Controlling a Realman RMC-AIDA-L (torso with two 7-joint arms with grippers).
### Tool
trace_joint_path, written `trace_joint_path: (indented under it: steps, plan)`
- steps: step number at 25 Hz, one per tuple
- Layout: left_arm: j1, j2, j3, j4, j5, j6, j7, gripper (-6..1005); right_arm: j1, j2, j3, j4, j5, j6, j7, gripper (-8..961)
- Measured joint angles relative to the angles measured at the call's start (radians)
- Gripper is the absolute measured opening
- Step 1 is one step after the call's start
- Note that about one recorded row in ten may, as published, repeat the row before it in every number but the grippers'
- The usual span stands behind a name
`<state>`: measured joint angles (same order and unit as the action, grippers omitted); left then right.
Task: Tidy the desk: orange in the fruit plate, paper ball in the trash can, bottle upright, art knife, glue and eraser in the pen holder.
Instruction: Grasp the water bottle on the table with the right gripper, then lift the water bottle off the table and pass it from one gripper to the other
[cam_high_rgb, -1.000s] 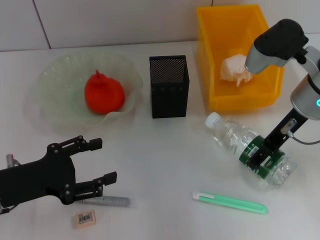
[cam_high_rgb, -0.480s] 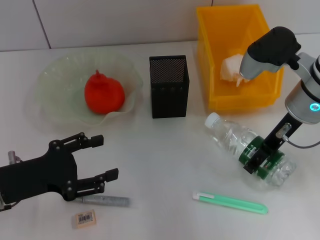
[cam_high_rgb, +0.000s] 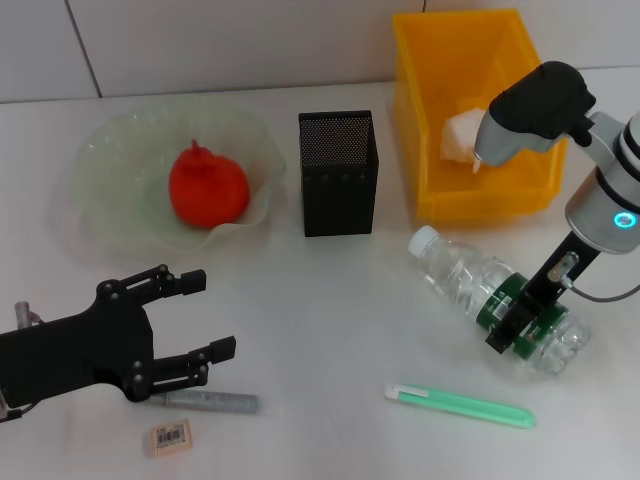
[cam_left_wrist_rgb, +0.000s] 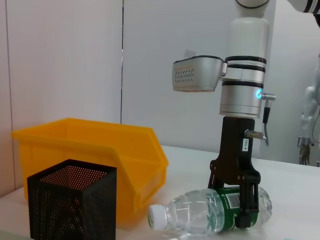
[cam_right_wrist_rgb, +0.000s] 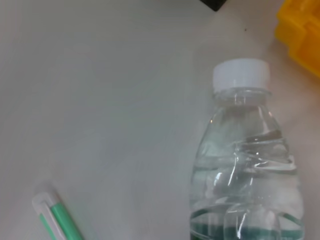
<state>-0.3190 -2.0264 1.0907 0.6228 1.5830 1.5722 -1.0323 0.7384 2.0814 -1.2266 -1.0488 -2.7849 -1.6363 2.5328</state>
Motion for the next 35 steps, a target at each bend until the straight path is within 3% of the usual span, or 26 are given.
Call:
trace_joint_path:
  steps: [19,26,35]
  plan:
    - [0.007,0.004,0.0,0.006,-0.003,0.008,0.006,813,0.015,0.002,-0.032,0.036,0.004,0.004,-0.002,775]
    - [0.011,0.005,0.0,0.007,-0.007,0.009,0.006,813,-0.04,-0.003,-0.016,-0.027,0.106,0.001,-0.09,774]
    - [0.012,-0.002,-0.039,0.004,-0.009,0.015,0.023,813,-0.169,-0.003,0.026,-0.107,0.281,0.052,-0.241,772]
